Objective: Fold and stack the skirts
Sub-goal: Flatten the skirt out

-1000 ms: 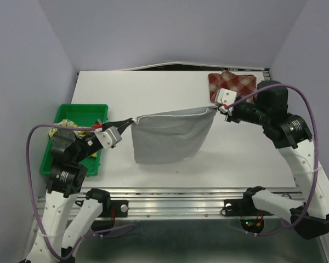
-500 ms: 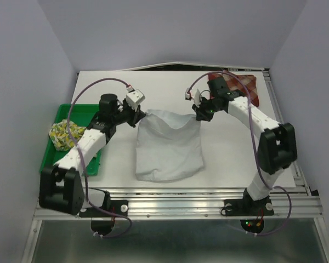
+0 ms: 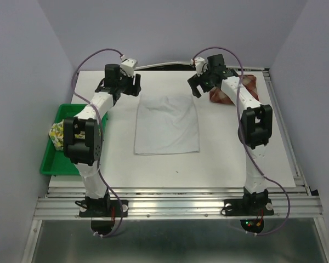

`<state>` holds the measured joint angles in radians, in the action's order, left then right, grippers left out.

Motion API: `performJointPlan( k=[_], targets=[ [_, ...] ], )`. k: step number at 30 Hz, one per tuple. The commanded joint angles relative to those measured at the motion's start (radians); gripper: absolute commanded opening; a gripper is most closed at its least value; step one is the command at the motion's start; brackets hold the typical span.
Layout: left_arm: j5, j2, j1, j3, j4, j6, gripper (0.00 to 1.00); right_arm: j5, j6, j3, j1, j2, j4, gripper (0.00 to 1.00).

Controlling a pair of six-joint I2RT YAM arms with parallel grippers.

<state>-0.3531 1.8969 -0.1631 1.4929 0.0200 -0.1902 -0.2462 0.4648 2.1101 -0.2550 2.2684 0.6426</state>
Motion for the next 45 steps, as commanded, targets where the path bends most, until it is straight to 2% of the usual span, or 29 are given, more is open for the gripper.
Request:
performJointPlan(
  k=[1, 2, 3, 7, 11, 12, 16, 23, 24, 29, 30, 33, 35, 37, 41, 45],
  targets=[
    [0.072, -0.14, 0.005, -0.038, -0.015, 0.008, 0.74, -0.023, -0.089, -0.103, -0.009, -0.138, -0.015, 0.95],
    [0.075, -0.177, 0.005, -0.06, -0.017, 0.008, 0.73, -0.05, -0.094, -0.139, -0.009, -0.156, -0.017, 0.92],
    [0.045, -0.192, 0.005, -0.1, -0.029, -0.008, 0.71, -0.111, -0.1, -0.197, -0.009, -0.168, -0.015, 0.82],
    [-0.055, -0.248, -0.004, -0.174, -0.121, -0.025, 0.52, -0.26, -0.113, -0.287, -0.009, -0.188, 0.028, 0.57],
    [-0.107, -0.256, -0.027, -0.227, -0.218, -0.048, 0.44, -0.33, -0.179, -0.404, -0.042, -0.196, -0.015, 0.43],
    [-0.116, -0.254, -0.033, -0.246, -0.245, -0.052, 0.43, -0.343, -0.213, -0.433, -0.052, -0.202, -0.062, 0.37],
    [-0.133, -0.237, -0.052, -0.269, -0.284, -0.045, 0.37, -0.375, -0.301, -0.539, -0.061, -0.19, -0.113, 0.22],
    [-0.127, -0.086, -0.062, -0.178, -0.351, -0.048, 0.31, -0.406, -0.463, -0.807, -0.082, -0.248, -0.253, 0.06],
    [-0.118, -0.058, -0.068, -0.137, -0.371, -0.046, 0.31, -0.427, -0.55, -0.872, -0.082, -0.276, -0.279, 0.01],
    [-0.092, 0.166, -0.085, 0.025, -0.445, -0.051, 0.29, -0.527, -0.765, -1.085, -0.24, -0.424, -0.447, 0.04],
    [-0.093, 0.197, -0.087, 0.09, -0.459, -0.052, 0.29, -0.563, -0.832, -1.105, -0.306, -0.452, -0.486, 0.09],
    [-0.067, 0.287, -0.09, 0.205, -0.512, -0.055, 0.29, -0.646, -0.905, -1.105, -0.342, -0.544, -0.598, 0.23],
    [-0.032, 0.315, -0.093, 0.254, -0.535, -0.098, 0.29, -0.631, -0.835, -1.061, -0.322, -0.576, -0.54, 0.27],
    [-0.006, 0.303, -0.092, 0.276, -0.54, -0.132, 0.29, -0.553, -0.734, -0.963, -0.259, -0.612, -0.384, 0.34],
    [-0.004, 0.237, -0.099, 0.259, -0.534, -0.173, 0.29, -0.401, -0.577, -0.875, -0.116, -0.623, -0.245, 0.34],
    [0.029, 0.199, -0.134, 0.251, -0.502, -0.207, 0.3, -0.126, -0.352, -0.771, -0.082, -0.552, -0.185, 0.33]
  ],
)
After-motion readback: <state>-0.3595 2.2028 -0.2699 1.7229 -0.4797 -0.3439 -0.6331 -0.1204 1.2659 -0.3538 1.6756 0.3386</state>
